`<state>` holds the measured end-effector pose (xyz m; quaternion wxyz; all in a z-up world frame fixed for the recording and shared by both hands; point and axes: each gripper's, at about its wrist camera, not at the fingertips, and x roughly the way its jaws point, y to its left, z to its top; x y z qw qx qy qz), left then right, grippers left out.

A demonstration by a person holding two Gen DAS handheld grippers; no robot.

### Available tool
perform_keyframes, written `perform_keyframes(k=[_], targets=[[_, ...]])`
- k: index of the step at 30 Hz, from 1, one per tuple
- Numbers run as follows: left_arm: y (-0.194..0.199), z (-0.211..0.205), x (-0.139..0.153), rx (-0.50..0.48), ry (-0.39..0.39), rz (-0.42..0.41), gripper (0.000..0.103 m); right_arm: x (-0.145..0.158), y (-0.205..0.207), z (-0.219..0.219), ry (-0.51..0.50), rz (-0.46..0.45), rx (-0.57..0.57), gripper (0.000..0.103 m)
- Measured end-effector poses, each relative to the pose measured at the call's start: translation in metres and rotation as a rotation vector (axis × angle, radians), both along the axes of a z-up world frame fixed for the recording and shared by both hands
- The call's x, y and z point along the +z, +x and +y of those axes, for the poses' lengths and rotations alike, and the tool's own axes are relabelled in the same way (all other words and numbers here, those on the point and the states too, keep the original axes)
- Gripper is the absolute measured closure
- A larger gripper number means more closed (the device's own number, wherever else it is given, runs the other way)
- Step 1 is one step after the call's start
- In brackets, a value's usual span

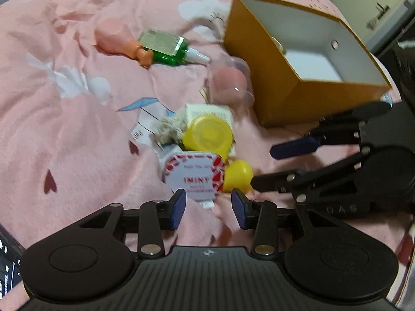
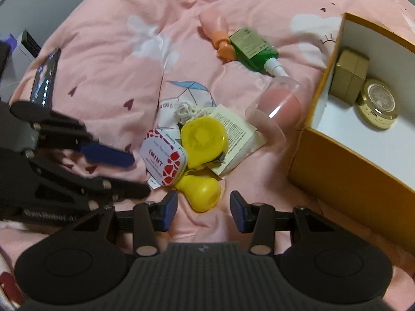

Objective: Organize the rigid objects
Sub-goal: 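Grasp the IMINT mint tin with the left gripper while the right gripper grasps the yellow tape measure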

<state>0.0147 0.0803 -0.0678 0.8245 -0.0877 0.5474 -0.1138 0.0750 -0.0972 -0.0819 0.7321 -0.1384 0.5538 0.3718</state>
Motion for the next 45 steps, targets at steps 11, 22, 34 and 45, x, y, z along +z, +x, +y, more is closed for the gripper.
perform_keyframes(k=[11, 22, 34, 45], targets=[[0.024, -0.005, -0.010, -0.007, 0.128, -0.033, 0.030, -0.005, 0.020, -0.007, 0.019, 0.027, -0.092, 0.061], [0.030, -0.001, -0.026, -0.025, 0.058, -0.021, 0.037, -0.017, 0.029, -0.007, 0.010, 0.035, -0.141, 0.064], [0.008, 0.013, -0.008, -0.015, -0.068, -0.086, 0.078, -0.015, 0.022, -0.005, 0.040, 0.048, -0.148, 0.071], [0.005, 0.001, -0.016, -0.058, -0.086, -0.059, 0.079, -0.029, 0.017, -0.001, 0.042, 0.103, -0.144, 0.073]])
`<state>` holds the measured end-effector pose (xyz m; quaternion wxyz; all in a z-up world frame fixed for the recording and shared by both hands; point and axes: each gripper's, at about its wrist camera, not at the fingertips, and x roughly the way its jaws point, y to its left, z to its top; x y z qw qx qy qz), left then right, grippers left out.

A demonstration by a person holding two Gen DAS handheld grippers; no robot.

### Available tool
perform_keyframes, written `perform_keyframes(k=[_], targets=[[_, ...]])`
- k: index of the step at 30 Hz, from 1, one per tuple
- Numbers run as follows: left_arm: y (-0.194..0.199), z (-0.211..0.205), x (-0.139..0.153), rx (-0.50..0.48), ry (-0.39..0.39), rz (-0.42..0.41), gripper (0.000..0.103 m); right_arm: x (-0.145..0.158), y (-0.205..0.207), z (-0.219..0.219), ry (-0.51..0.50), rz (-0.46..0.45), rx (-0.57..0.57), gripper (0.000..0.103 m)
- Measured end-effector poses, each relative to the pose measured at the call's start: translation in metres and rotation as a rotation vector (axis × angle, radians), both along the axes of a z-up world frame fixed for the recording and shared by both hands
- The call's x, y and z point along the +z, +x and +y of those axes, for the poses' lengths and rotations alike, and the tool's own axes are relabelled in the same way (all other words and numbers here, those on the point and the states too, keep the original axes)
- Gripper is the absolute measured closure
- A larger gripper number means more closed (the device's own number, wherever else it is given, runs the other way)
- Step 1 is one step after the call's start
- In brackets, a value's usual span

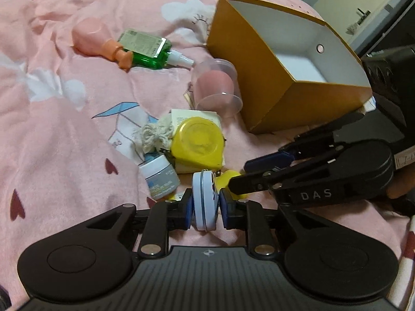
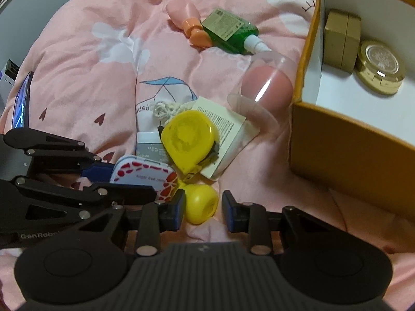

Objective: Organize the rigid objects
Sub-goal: 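Grasp the IMINT mint tin with the left gripper while the right gripper grasps the yellow tape measure, then carry the mint tin and yellow tape measure over the orange box with both grippers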

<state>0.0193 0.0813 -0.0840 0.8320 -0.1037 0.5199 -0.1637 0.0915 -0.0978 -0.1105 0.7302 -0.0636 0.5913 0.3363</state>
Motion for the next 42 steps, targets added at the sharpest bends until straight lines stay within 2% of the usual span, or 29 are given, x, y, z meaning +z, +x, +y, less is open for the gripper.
perform_keyframes(k=[10, 14, 17, 20, 23, 26, 30, 36, 38, 42], targets=[[0.008, 0.004, -0.005, 0.034, -0.005, 0.010, 0.079, 0.002, 0.000, -0.005, 0.012, 0.002, -0.014, 0.072], [0.007, 0.006, -0.002, 0.068, -0.003, -0.001, 0.082, 0.005, 0.002, -0.009, 0.017, -0.017, -0.031, 0.072], [0.002, 0.014, 0.010, 0.114, -0.005, -0.042, 0.082, 0.014, -0.001, -0.005, 0.017, -0.076, -0.006, 0.071], [0.000, 0.023, 0.021, 0.169, -0.009, -0.072, 0.082, 0.023, -0.008, 0.008, -0.003, -0.163, 0.069, 0.069], [-0.001, 0.028, 0.024, 0.204, -0.001, -0.081, 0.082, 0.029, -0.014, 0.024, -0.029, -0.243, 0.150, 0.062], [0.002, 0.030, 0.021, 0.221, 0.002, -0.070, 0.082, 0.031, -0.018, 0.037, -0.059, -0.316, 0.226, 0.046], [0.003, 0.032, 0.018, 0.232, -0.003, -0.073, 0.082, 0.025, -0.017, 0.053, -0.120, -0.379, 0.307, 0.044], [0.002, 0.037, 0.015, 0.240, -0.019, -0.069, 0.082, 0.006, -0.010, 0.065, -0.181, -0.352, 0.356, 0.047], [0.002, 0.037, 0.015, 0.239, -0.021, -0.067, 0.082, 0.003, -0.008, 0.065, -0.170, -0.321, 0.346, 0.053], [0.002, 0.036, 0.014, 0.238, -0.016, -0.066, 0.082, 0.003, -0.009, 0.064, -0.160, -0.313, 0.337, 0.053]])
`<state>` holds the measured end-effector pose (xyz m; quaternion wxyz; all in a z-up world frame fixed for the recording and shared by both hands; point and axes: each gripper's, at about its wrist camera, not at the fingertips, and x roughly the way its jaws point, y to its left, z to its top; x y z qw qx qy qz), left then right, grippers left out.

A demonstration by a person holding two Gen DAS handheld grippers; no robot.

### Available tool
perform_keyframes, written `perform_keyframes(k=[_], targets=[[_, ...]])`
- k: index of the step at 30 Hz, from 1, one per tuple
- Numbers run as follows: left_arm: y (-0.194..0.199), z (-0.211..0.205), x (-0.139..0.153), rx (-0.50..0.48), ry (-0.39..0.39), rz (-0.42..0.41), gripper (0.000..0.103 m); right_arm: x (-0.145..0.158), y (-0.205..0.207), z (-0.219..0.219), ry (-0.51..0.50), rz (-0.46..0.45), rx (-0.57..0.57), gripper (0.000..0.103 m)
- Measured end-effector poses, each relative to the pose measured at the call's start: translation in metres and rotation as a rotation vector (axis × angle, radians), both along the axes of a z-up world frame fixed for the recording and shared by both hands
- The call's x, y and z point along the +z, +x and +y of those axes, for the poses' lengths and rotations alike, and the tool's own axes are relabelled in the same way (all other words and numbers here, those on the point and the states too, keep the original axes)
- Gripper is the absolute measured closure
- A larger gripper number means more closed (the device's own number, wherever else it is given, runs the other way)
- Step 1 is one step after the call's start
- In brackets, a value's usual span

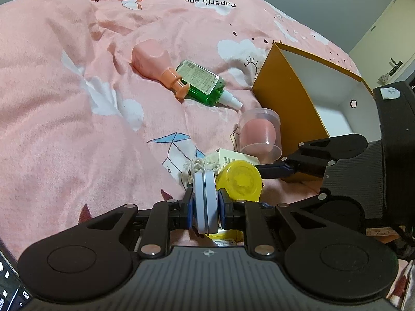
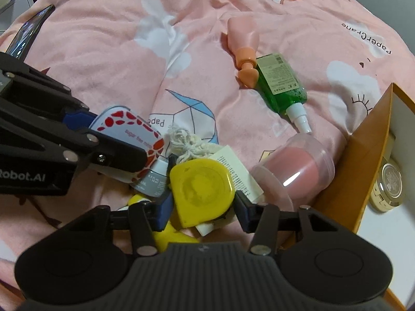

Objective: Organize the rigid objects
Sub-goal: 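Carry the mint tin and yellow tape measure over the orange box with both grippers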

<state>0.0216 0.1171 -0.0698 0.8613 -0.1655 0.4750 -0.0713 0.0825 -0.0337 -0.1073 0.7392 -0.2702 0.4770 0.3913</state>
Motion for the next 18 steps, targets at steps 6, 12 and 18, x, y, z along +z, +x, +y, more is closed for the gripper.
perform_keyframes(k=[6, 12, 18], targets=[[-0.001, 0.000, 0.005, 0.004, 0.004, -0.015, 0.082, 0.012, -0.003, -0.006, 0.035, -0.016, -0.008, 0.053], [0.001, -0.004, 0.027, 0.000, -0.006, -0.071, 0.082, 0.045, -0.002, -0.024, 0.107, -0.044, -0.041, 0.053], [0.012, -0.018, 0.058, -0.020, 0.003, -0.159, 0.082, 0.092, 0.001, -0.050, 0.203, -0.107, -0.097, 0.053]])
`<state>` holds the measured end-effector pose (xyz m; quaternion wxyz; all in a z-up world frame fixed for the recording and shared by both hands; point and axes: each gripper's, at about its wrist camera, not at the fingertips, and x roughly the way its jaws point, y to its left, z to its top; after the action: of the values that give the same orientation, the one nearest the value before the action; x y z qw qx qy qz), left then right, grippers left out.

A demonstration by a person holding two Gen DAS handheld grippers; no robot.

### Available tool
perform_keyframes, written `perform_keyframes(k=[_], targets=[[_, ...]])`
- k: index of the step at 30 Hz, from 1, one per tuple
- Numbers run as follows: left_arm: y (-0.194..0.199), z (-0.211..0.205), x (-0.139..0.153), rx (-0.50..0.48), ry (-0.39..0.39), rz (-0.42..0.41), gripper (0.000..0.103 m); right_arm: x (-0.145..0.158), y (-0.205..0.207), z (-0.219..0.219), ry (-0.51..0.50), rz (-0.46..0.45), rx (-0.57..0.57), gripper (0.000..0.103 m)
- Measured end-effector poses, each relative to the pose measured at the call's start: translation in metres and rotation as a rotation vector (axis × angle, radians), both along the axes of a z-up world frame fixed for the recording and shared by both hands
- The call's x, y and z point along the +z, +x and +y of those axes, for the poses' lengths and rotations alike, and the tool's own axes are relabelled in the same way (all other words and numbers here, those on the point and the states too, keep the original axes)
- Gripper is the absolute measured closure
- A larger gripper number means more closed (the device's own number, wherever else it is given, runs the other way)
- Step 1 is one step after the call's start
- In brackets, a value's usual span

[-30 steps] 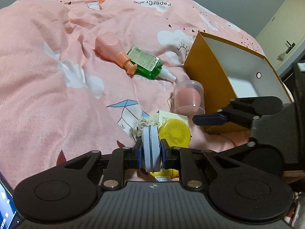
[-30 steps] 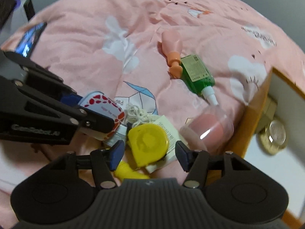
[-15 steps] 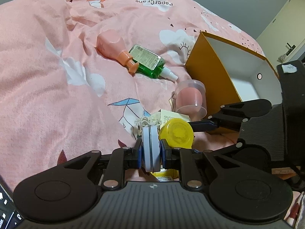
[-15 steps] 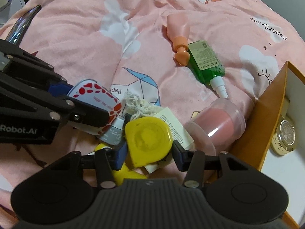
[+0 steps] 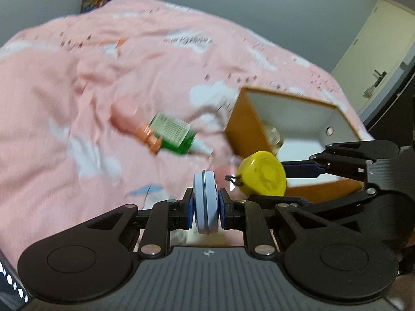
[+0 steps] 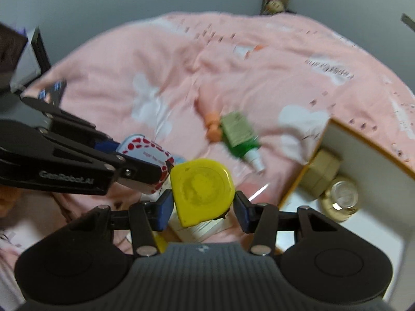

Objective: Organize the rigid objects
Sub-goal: 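Carry the mint tin and yellow tape measure over the orange box with both grippers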

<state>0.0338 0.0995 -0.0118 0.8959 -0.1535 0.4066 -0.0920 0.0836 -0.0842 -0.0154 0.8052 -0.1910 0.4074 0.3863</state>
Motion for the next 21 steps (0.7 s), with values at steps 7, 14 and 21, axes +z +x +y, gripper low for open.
perform_keyframes(k=[7, 14, 21], targets=[[0.021, -0.036, 0.033, -0.113, -0.019, -0.098, 0.082, 0.035, 0.017, -0.038, 0.005, -0.095, -0.127, 0.053], [0.066, -0.091, 0.028, -0.238, -0.008, -0.073, 0.082, 0.025, 0.062, -0.089, -0.062, -0.041, -0.282, 0.053], [0.105, -0.131, -0.004, -0.335, -0.003, 0.035, 0.082, -0.015, 0.100, -0.127, -0.142, 0.100, -0.385, 0.053]])
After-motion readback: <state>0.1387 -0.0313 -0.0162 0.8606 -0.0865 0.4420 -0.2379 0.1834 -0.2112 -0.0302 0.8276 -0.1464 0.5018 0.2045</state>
